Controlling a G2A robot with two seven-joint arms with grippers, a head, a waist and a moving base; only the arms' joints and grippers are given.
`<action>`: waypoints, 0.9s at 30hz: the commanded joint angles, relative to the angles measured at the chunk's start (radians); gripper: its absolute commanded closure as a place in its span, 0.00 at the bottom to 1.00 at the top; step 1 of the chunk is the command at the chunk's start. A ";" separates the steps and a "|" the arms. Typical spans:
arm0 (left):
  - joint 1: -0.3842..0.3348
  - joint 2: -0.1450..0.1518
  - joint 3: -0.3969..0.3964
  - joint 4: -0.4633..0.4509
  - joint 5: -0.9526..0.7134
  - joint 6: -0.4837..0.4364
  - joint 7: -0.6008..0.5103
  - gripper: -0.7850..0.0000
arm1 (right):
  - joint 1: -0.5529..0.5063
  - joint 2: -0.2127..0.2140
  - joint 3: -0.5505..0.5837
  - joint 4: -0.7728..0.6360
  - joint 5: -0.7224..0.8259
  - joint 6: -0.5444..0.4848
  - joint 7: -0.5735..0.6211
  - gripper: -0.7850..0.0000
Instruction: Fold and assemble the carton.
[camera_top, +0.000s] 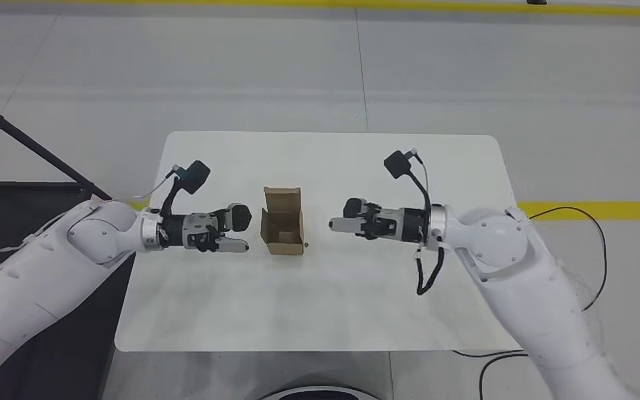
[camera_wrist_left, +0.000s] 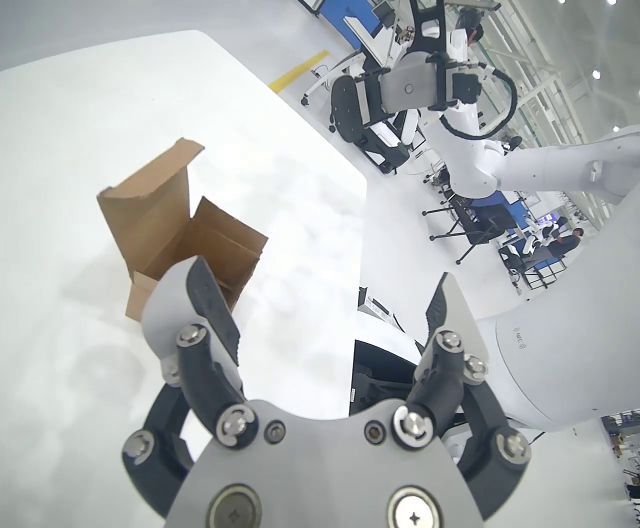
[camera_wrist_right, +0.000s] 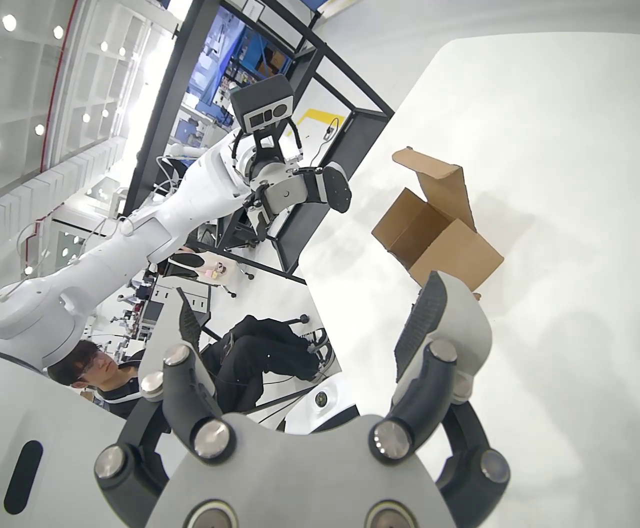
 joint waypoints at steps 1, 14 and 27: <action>0.018 0.006 -0.006 -0.001 -0.025 -0.006 -0.022 0.00 | 0.020 -0.007 -0.018 0.012 -0.001 0.004 -0.017 0.00; 0.041 0.020 -0.023 0.000 -0.097 0.017 -0.094 0.00 | 0.029 -0.011 -0.023 0.019 0.001 0.004 -0.028 0.00; 0.080 0.007 -0.037 0.002 -0.109 0.118 -0.067 0.00 | 0.015 -0.014 -0.035 0.016 -0.010 0.006 -0.040 0.00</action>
